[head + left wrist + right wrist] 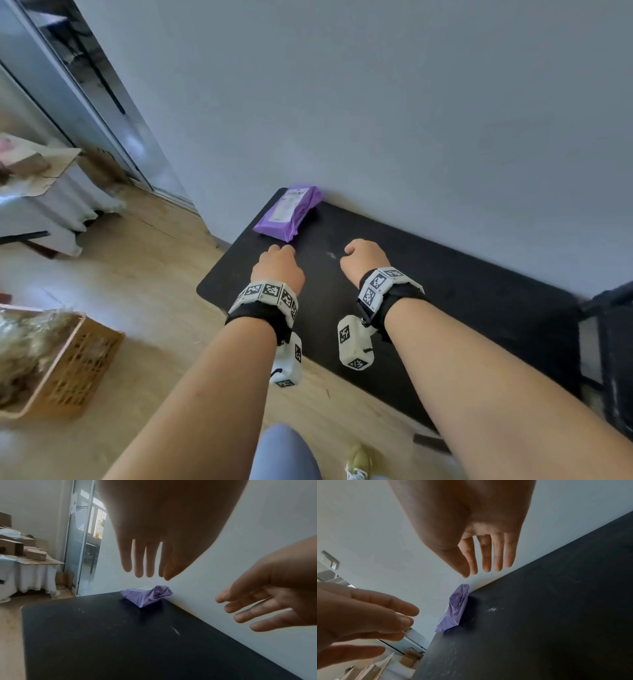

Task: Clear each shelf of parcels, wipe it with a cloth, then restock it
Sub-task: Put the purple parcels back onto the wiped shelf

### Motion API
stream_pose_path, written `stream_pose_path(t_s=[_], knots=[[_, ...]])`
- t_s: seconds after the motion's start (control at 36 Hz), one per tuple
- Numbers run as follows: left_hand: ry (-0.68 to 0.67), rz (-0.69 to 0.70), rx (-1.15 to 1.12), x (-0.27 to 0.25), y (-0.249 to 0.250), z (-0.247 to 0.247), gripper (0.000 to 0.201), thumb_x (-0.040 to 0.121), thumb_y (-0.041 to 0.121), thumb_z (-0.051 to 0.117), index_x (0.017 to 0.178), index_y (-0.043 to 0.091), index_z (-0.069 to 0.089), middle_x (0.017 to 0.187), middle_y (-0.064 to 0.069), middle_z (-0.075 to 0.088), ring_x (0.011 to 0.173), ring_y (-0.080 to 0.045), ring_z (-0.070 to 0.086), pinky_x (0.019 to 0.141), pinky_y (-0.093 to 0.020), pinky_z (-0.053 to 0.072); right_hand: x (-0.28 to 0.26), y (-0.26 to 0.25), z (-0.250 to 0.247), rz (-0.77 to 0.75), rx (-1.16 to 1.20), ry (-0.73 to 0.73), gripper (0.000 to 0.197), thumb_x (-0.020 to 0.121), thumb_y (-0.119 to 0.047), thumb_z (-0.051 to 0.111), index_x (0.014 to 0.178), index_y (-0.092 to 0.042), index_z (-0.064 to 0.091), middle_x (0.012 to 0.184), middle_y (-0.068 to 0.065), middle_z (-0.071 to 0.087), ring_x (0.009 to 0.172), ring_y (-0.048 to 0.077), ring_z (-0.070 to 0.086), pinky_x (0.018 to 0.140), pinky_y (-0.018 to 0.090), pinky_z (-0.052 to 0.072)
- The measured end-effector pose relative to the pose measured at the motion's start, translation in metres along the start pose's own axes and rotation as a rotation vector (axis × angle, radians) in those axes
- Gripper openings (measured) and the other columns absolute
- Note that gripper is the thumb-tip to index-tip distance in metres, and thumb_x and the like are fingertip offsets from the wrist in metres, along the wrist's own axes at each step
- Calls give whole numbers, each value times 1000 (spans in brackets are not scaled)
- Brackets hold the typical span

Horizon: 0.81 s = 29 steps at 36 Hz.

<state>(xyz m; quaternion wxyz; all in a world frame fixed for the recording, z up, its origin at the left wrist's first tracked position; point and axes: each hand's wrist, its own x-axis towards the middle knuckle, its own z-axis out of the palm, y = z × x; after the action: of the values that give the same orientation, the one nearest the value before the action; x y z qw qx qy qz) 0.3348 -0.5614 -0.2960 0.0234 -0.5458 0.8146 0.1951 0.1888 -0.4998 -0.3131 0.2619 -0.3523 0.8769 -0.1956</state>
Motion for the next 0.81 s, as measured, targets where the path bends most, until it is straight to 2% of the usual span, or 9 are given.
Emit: stream_pose_path(t_s=[0.11, 0.22, 0.36, 0.5, 0.61, 0.69, 0.81], knots=[[-26, -38, -15, 48, -25, -1, 42, 87, 10, 44, 128, 13, 52, 128, -10, 48, 119, -28, 47, 94, -40, 44, 33, -25, 23, 16, -34, -33, 33, 87, -15, 51, 118, -18, 63, 126, 8, 58, 111, 29, 58, 83, 30, 46], [-91, -25, 7, 102, -48, -2, 37, 85, 8, 43, 120, 9, 56, 125, -13, 51, 114, -30, 51, 93, -40, 45, 62, -50, 45, 66, -37, -56, 33, 86, -13, 51, 117, -16, 63, 124, 8, 60, 111, 29, 58, 86, 31, 47], [-184, 12, 15, 164, -70, -6, 43, 88, 10, 43, 131, 11, 48, 128, -14, 49, 116, -31, 51, 95, -40, 46, 98, -79, 69, 168, -13, -66, 38, 88, -16, 52, 125, -18, 59, 129, 7, 58, 115, 27, 56, 87, 30, 45], [-265, 46, -15, 215, -83, -5, 43, 91, 9, 39, 134, 11, 45, 133, -14, 47, 122, -31, 48, 98, -39, 42, 126, -107, 87, 237, 31, -54, 28, 91, -25, 54, 113, -10, 62, 115, 9, 64, 102, 28, 61, 83, 33, 49], [-361, 59, -23, 241, -85, 1, 41, 92, 8, 36, 133, 9, 43, 132, -16, 47, 121, -33, 47, 99, -39, 41, 141, -121, 98, 289, 91, -28, 33, 95, -33, 52, 119, -11, 58, 115, 8, 62, 102, 27, 60, 79, 30, 44], [-391, 35, -61, 254, -84, 7, 40, 92, 10, 37, 131, 11, 44, 129, -15, 51, 119, -33, 49, 97, -43, 45, 151, -126, 104, 304, 102, -22, 30, 97, -35, 48, 112, -12, 58, 105, 7, 62, 88, 24, 57, 73, 30, 41], [-395, 16, -102, 263, -84, 15, 40, 93, 11, 39, 133, 11, 41, 129, -15, 52, 118, -32, 51, 97, -41, 46, 159, -128, 110, 322, 96, -28, 16, 96, -31, 48, 88, -17, 49, 87, 3, 56, 81, 24, 56, 67, 30, 37]])
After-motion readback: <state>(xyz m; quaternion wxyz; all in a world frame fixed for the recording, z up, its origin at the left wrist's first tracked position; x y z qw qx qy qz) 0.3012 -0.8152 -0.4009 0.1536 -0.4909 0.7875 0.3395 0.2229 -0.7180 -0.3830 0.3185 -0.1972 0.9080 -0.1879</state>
